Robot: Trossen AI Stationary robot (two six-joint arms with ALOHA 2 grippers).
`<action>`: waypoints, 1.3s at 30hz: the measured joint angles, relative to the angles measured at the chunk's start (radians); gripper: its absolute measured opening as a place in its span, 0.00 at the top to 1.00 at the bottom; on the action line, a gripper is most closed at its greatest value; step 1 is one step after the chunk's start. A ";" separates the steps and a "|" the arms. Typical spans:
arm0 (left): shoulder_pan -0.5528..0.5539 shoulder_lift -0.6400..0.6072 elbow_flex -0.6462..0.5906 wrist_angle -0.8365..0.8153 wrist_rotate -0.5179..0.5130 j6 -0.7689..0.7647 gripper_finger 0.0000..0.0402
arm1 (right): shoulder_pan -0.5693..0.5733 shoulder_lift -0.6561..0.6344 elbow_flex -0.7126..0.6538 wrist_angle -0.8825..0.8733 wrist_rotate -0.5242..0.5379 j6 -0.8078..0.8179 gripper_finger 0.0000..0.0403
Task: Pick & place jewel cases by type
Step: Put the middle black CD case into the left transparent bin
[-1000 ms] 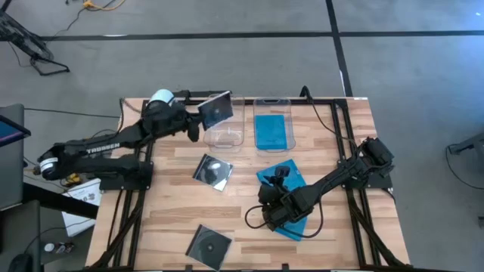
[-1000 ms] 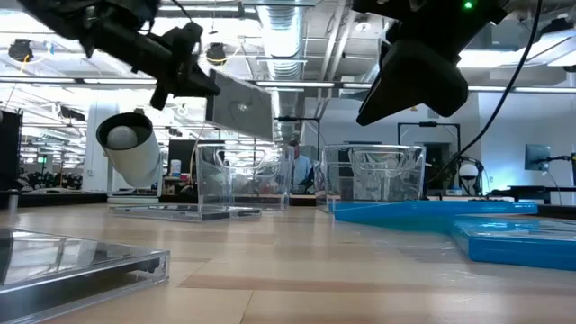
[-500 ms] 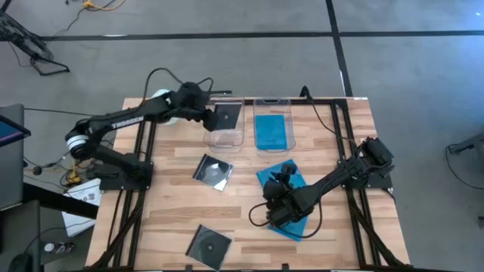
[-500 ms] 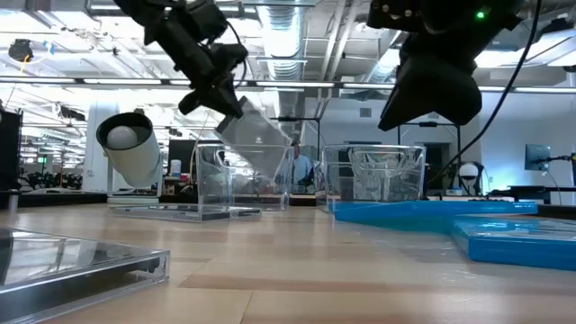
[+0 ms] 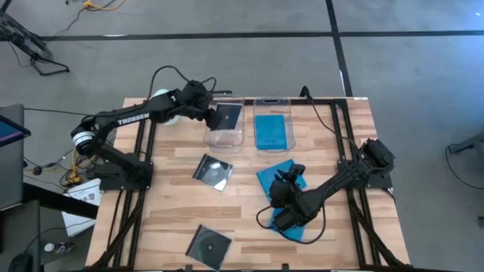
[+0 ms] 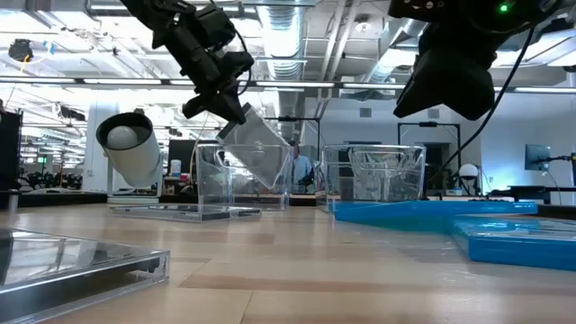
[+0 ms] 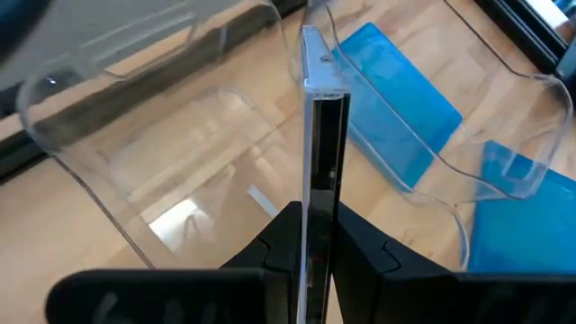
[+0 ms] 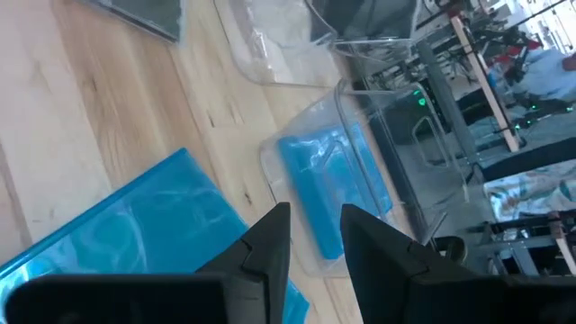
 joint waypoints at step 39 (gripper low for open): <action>0.018 0.119 0.000 -0.006 0.088 -0.081 0.69 | 0.001 0.000 0.000 0.004 -0.004 0.001 0.76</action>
